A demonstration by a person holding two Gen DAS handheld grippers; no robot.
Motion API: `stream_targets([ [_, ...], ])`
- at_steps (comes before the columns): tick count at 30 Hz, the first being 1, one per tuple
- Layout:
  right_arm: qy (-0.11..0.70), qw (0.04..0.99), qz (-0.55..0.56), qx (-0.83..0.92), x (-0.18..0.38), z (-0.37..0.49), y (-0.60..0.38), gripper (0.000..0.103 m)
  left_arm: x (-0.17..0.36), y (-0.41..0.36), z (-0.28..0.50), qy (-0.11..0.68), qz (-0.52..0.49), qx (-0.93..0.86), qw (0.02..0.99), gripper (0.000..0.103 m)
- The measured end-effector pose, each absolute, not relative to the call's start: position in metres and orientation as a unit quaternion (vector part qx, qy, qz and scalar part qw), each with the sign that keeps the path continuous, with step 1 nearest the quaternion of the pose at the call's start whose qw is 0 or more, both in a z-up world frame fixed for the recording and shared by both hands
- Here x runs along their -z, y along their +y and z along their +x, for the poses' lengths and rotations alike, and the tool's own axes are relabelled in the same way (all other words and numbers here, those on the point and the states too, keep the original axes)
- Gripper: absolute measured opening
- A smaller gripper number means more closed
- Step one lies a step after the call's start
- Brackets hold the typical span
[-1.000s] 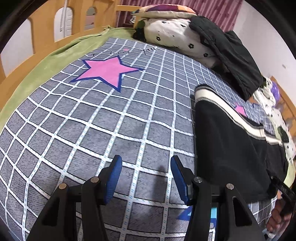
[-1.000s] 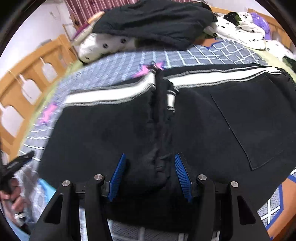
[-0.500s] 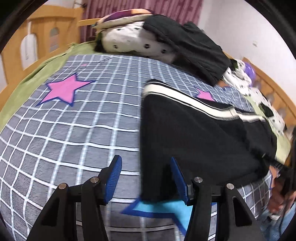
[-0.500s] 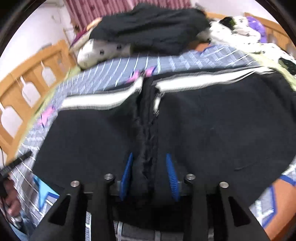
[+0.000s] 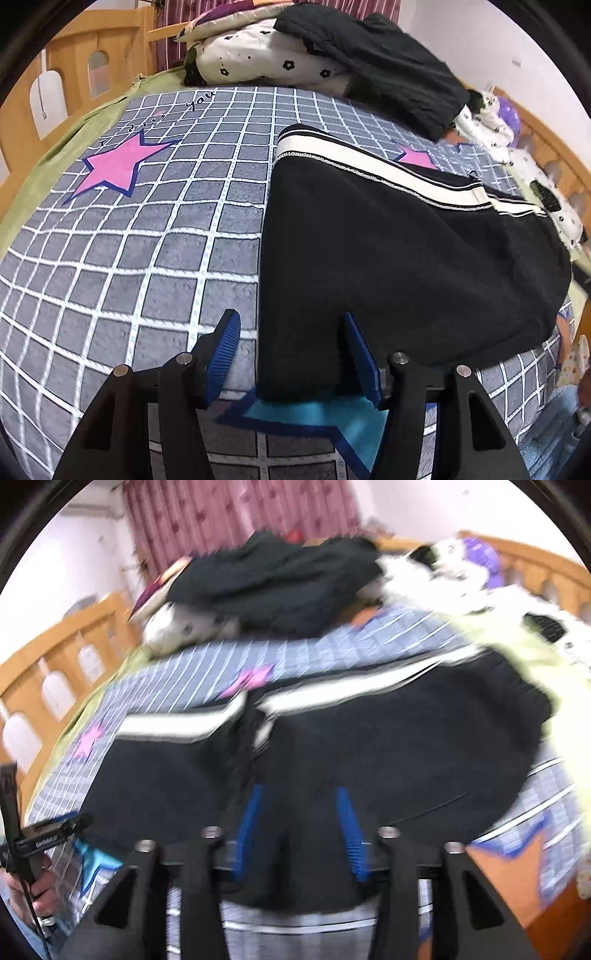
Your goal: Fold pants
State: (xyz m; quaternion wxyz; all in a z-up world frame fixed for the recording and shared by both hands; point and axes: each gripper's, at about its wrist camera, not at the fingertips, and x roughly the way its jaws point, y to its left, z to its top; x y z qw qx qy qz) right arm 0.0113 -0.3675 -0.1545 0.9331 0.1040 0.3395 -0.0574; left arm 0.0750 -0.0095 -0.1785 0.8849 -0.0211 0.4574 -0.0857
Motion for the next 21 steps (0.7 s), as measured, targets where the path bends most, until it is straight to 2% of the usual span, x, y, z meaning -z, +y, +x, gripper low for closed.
stream_targets([
  [1,0.326,0.936,0.105,0.081,0.146,0.007,-0.384,0.064,0.178,-0.010,0.078,0.458,-0.020,0.083,0.885,0.056],
  [3,0.313,0.937,0.100,0.121,0.137,-0.002,-0.412,0.066,0.176,-0.010,0.083,0.461,-0.020,0.071,0.884,0.056],
  [7,0.320,0.924,0.077,0.197,0.139,-0.001,-0.472,0.066,0.174,-0.009,0.099,0.458,-0.027,0.066,0.886,0.056],
  [13,0.345,0.905,0.150,0.198,0.172,0.017,-0.546,0.066,0.183,0.001,0.138,0.480,-0.109,0.099,0.865,0.056],
  [16,0.346,0.904,0.167,0.186,0.182,0.026,-0.559,0.066,0.193,0.003,0.158,0.506,-0.119,0.099,0.848,0.056],
  [21,0.359,0.903,0.147,0.186,0.196,0.051,-0.561,0.066,0.194,0.002,0.174,0.493,-0.106,0.133,0.853,0.056],
])
